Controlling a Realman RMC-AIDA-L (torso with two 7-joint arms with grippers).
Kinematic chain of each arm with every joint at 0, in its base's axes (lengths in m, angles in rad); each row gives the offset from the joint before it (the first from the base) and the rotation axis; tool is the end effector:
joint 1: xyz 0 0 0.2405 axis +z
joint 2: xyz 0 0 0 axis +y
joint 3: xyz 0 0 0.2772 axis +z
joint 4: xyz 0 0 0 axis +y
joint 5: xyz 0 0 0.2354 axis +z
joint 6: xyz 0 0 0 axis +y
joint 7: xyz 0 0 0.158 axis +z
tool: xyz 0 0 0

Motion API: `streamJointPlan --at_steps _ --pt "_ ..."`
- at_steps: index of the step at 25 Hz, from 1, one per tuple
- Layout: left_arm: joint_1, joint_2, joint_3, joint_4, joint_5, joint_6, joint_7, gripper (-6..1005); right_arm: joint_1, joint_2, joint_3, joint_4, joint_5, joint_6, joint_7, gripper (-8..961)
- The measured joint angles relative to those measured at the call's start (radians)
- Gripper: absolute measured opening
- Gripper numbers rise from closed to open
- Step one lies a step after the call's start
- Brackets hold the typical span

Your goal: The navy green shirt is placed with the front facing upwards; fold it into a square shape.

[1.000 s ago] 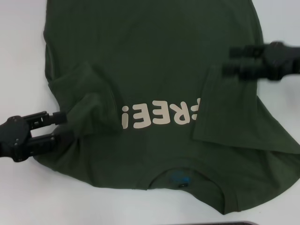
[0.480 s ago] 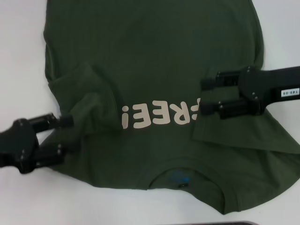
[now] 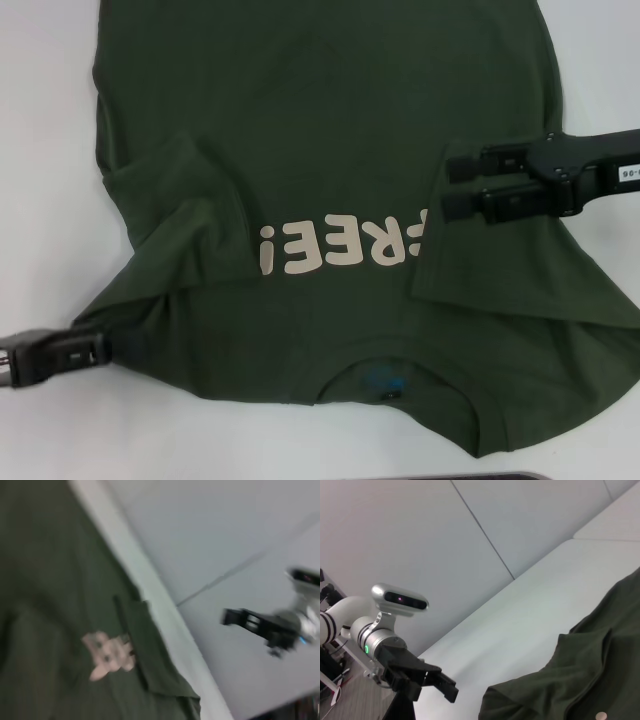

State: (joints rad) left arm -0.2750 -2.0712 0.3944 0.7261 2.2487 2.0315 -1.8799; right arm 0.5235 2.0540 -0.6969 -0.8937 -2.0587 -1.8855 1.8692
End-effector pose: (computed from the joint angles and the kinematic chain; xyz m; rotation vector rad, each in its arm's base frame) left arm -0.3549 0.2232 0.0179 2.4559 1.6194 0.8780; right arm 0.2579 0.3414 0.0252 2.8657 -1.0089 -0.6878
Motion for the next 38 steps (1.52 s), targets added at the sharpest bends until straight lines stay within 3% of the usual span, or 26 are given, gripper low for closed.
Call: streamJointPlan --at_steps 4,8,17,38 --pt "-0.005 0.003 -0.017 0.003 0.027 -0.063 -0.321 717 0.000 -0.005 -0.001 -0.003 -0.001 0.000 0.026 820" --pt "-0.011 0.015 -0.058 -0.006 0.031 -0.110 -0.491 718 0.002 -0.002 -0.003 -0.004 -0.003 -0.001 0.031 820" --pt "-0.003 0.039 -0.091 -0.044 0.089 -0.203 -0.571 718 -0.009 -0.006 -0.010 -0.004 -0.007 0.012 0.030 821" --pt "0.004 0.045 -0.111 -0.048 0.158 -0.278 -0.627 717 0.004 -0.002 -0.004 -0.002 -0.054 0.045 0.032 821"
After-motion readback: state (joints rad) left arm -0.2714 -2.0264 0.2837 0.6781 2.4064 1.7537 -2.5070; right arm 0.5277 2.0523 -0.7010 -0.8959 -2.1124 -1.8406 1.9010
